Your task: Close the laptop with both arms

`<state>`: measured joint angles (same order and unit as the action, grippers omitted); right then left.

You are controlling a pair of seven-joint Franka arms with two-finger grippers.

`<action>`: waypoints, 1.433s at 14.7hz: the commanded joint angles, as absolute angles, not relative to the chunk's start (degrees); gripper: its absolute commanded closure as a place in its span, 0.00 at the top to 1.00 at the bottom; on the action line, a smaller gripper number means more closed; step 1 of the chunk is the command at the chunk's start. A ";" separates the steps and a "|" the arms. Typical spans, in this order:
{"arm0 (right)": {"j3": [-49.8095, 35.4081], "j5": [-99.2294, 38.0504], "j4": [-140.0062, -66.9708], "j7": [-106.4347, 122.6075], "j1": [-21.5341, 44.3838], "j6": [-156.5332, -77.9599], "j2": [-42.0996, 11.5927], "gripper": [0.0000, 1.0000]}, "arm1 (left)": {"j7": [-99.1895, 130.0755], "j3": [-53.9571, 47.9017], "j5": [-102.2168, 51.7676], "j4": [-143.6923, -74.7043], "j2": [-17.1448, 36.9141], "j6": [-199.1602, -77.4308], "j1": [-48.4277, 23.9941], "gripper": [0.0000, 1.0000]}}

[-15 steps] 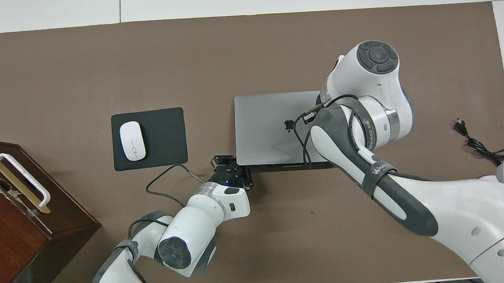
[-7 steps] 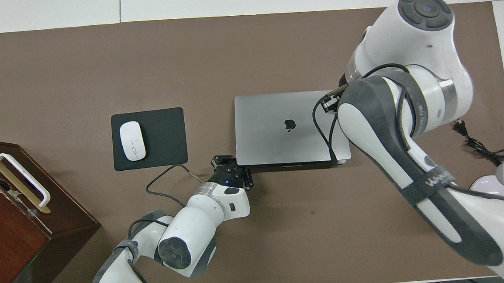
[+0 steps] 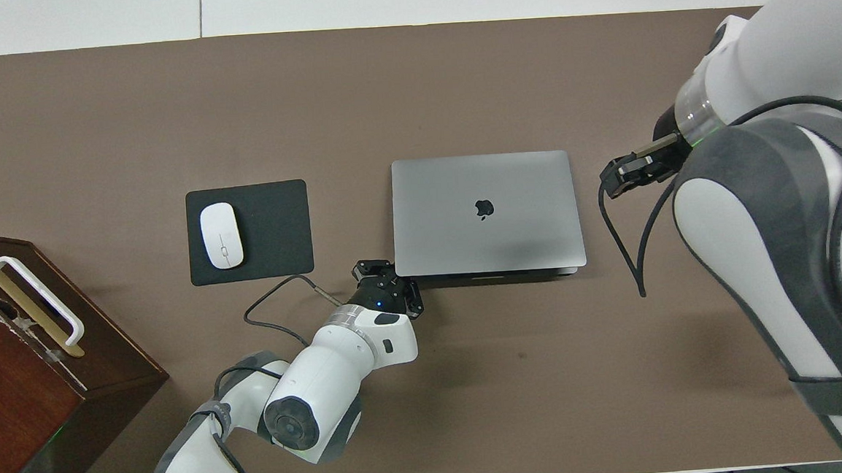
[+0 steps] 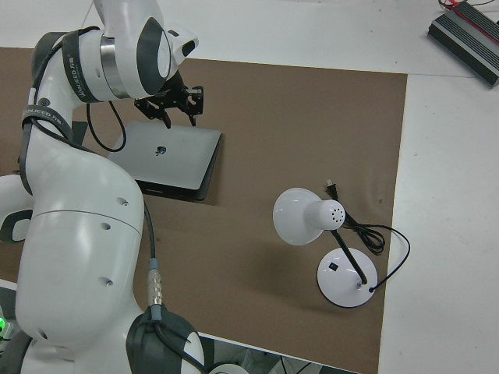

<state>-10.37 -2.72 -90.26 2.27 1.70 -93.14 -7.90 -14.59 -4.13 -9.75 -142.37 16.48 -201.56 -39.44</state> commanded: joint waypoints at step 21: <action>-4.04 -1.41 -93.87 1.14 1.05 -92.90 -2.82 1.00 | -14.59 -3.08 -11.16 -141.34 -15.81 -140.75 -27.79 0.00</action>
